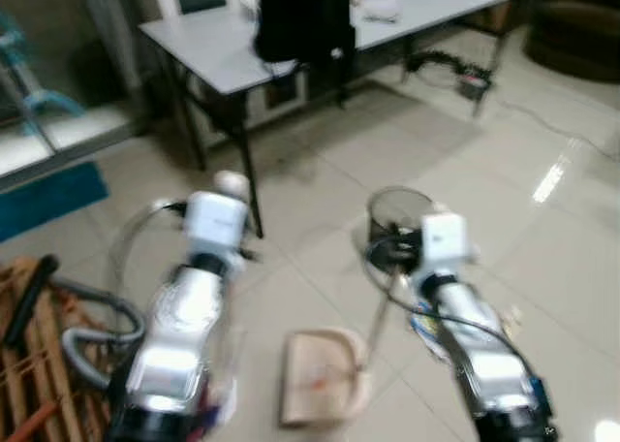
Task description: Sweep floor
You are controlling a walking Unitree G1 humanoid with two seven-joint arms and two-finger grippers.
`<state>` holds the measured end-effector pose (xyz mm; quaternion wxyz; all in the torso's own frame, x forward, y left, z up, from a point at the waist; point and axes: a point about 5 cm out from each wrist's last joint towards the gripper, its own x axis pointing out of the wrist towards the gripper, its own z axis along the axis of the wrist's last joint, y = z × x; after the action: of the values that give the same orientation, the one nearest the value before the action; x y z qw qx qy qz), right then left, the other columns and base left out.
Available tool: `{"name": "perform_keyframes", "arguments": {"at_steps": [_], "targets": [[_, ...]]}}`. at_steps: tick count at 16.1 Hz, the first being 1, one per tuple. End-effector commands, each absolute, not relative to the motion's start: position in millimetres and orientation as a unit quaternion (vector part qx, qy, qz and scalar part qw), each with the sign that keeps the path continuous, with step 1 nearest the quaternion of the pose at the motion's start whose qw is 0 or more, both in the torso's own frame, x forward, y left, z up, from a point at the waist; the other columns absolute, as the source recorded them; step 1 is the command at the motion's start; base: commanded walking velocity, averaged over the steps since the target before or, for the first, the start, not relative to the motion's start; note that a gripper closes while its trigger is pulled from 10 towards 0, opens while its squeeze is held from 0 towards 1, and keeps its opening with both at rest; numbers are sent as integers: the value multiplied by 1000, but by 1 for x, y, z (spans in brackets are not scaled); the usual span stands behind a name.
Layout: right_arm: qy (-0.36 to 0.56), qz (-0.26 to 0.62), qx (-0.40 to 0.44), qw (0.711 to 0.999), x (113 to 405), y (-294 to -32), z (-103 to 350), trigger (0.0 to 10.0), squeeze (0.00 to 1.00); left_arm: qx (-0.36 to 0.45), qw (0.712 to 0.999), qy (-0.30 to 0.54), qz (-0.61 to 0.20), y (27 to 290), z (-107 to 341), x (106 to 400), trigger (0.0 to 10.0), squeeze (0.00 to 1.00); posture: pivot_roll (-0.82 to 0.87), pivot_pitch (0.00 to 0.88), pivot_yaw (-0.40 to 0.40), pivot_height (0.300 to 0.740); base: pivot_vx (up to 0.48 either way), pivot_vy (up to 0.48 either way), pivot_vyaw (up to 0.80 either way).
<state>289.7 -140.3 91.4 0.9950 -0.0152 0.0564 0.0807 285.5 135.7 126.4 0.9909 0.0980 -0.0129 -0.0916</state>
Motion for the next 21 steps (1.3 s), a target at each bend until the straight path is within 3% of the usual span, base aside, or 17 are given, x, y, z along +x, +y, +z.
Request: {"name": "perform_keyframes", "arguments": {"at_steps": [1,7,11,21], "targets": [[26,89,-20,996,295,-134,104,10000,0,112,990,-5,-80,146,123,287,10000,0,-64,0,24,740,0,0,0],[45,80,-55,994,300,-138,94,10000,0,117,990,8,-76,147,105,302,10000,0,-73,0,30,740,0,0,0],[25,50,-55,997,309,-150,99,10000,0,130,987,-10,-97,132,98,315,10000,0,-95,0,45,740,0,0,0],[-2,19,-68,998,308,-158,98,10000,0,149,980,-50,-121,106,86,319,10000,0,-87,198,98,740,0,0,0]]}}
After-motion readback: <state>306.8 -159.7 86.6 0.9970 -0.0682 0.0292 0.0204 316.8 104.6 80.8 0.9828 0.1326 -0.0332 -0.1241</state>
